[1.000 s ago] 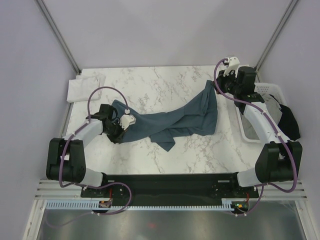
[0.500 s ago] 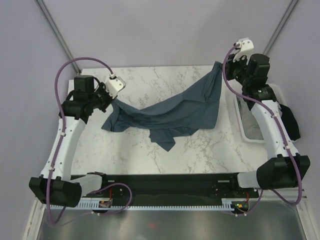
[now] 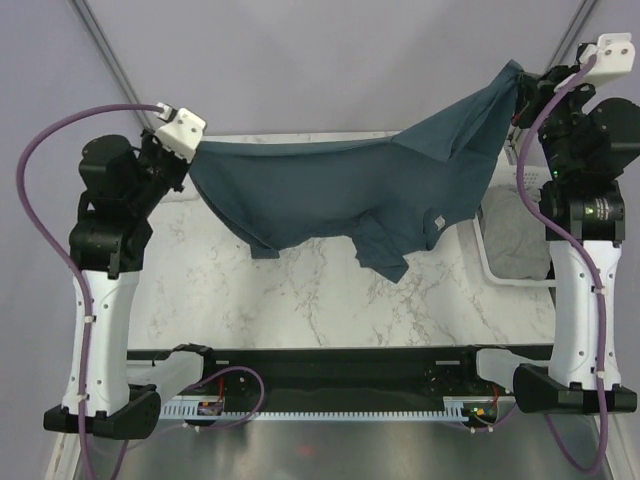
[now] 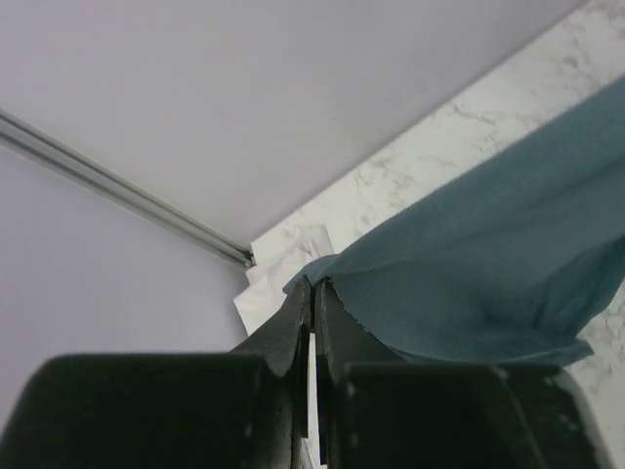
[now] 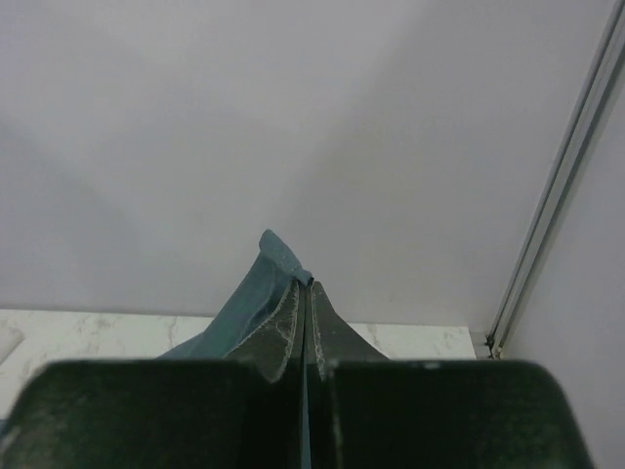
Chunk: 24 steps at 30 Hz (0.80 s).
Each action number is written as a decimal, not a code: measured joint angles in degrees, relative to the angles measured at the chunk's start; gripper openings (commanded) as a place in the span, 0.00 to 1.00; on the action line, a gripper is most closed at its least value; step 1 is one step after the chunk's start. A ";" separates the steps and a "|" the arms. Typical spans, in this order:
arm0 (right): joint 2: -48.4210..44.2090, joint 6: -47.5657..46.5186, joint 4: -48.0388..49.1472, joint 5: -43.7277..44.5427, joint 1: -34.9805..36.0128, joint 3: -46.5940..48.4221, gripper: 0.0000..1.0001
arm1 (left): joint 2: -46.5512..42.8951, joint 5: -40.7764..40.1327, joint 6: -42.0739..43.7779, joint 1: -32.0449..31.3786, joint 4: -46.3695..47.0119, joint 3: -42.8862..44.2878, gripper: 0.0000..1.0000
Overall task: Fold and stack the t-shirts
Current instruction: Flatten the tshirt out
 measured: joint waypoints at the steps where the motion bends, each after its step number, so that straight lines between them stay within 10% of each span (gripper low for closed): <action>1: -0.33 0.28 -0.96 0.04 -0.20 1.49 0.00 | -0.04 -0.35 -0.83 -0.02 0.26 1.95 0.02; 12: -6.14 0.35 -8.33 -3.48 -0.76 16.24 0.00 | 1.07 -2.82 -5.38 -0.09 2.71 20.41 0.02; 24: -2.25 -1.25 -8.35 -4.15 -0.81 17.38 0.00 | 1.40 -4.15 -5.38 -0.09 3.87 14.78 0.02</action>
